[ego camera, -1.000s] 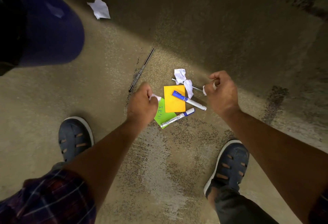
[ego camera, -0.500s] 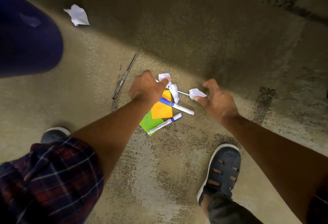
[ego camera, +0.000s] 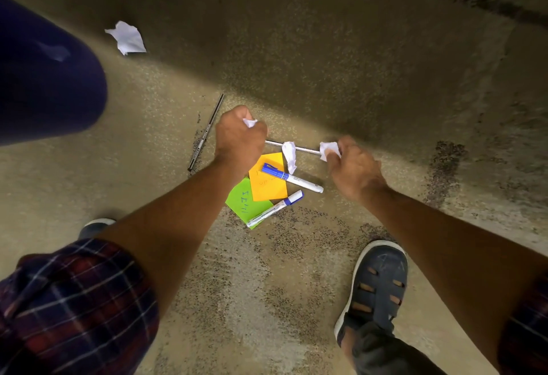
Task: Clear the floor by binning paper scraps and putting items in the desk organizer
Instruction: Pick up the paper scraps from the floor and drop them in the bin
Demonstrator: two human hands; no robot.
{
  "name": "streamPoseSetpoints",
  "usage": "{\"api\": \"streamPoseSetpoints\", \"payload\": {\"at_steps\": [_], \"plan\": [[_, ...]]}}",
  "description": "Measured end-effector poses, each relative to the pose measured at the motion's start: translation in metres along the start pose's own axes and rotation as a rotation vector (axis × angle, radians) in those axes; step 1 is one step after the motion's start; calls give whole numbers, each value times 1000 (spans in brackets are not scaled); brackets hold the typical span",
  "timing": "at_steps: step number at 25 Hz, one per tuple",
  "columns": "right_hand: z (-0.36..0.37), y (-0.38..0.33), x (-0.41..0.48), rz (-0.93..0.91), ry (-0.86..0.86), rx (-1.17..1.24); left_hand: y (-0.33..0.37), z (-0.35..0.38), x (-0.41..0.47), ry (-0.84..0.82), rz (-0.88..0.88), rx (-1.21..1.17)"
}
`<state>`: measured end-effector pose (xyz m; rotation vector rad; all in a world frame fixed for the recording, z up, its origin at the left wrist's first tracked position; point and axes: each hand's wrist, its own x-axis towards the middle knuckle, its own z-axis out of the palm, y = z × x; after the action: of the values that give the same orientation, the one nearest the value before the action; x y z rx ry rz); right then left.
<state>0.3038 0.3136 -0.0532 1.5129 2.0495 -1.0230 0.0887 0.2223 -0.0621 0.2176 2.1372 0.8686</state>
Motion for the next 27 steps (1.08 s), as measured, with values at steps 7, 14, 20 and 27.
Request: {"api": "streamPoseSetpoints", "payload": {"at_steps": [7,14,20,27], "plan": [[-21,5,-9,135,96,568,0,8,-24,-180,321,476],[-30,0,-16,150,163,685,-9,43,-44,-181,216,847],[-49,-8,-36,171,234,738,3,27,-56,-133,-4,233],[-81,-83,-80,165,220,887,53,-55,-95,-235,-335,-547]]}}
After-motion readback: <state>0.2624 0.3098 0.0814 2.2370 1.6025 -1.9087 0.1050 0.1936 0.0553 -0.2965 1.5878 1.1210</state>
